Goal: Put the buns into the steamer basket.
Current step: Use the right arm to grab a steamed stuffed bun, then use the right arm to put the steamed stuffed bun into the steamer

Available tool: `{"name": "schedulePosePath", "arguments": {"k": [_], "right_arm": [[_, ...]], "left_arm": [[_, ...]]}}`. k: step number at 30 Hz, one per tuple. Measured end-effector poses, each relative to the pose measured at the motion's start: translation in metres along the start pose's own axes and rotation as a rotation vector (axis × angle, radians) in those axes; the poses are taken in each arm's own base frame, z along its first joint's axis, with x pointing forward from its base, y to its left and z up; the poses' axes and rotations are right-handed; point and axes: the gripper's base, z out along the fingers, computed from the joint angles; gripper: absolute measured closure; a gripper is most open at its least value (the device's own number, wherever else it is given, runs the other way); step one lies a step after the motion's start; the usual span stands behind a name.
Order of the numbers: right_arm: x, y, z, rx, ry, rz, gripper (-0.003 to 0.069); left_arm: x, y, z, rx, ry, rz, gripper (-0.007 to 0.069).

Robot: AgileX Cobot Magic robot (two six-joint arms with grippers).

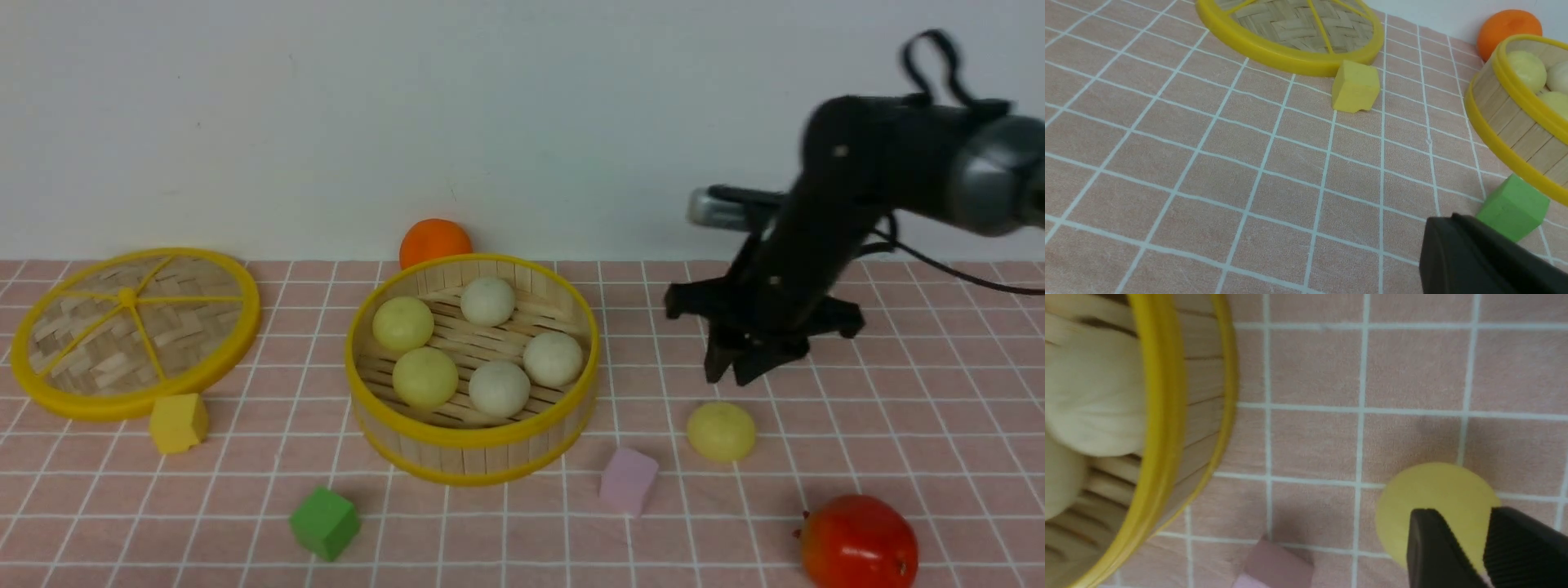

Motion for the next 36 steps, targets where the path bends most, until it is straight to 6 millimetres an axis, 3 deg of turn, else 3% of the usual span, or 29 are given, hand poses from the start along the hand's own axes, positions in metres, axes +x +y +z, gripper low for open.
{"name": "schedulePosePath", "arguments": {"k": [6,19,21,25,27,30,31,32,33,34,36], "right_arm": [[0.003,0.013,0.003,0.024,0.027,-0.005,0.0419],[0.005,0.003,0.039,0.095,0.121,0.046,0.0426],[0.005,0.003,0.039,0.095,0.119,0.046,0.0446],[0.005,0.003,0.039,0.096,0.12,0.041,0.06],[0.005,0.004,0.037,0.094,0.119,0.028,0.0639],[0.0,0.007,0.026,0.081,0.094,-0.003,0.0646],[-0.01,0.014,0.007,0.056,0.03,-0.022,0.0646],[-0.01,0.014,0.006,0.056,0.029,-0.023,0.0646],[-0.022,0.027,-0.017,0.027,-0.062,-0.051,0.0646],[-0.024,0.028,-0.019,0.023,-0.074,-0.054,0.0646],[-0.037,0.053,-0.048,-0.037,-0.211,-0.113,0.0646]], "left_arm": [[0.0,0.0,0.0,-0.004,-0.002,0.012,0.0578],[0.0,0.001,0.0,-0.009,-0.004,0.027,0.0566],[0.0,0.001,0.0,-0.009,-0.004,0.027,0.0566],[0.0,0.001,0.0,-0.009,-0.004,0.027,0.0562],[0.0,0.001,0.0,-0.009,-0.004,0.027,0.0561],[0.0,0.001,0.0,-0.009,-0.004,0.028,0.0559],[0.0,0.001,0.0,-0.009,-0.004,0.028,0.0559],[0.0,0.001,0.0,-0.009,-0.004,0.028,0.0559],[0.0,0.001,0.0,-0.009,-0.004,0.028,0.0557],[0.0,0.001,0.0,-0.009,-0.004,0.028,0.0557],[0.0,0.001,0.0,-0.009,-0.004,0.028,0.055]]}}
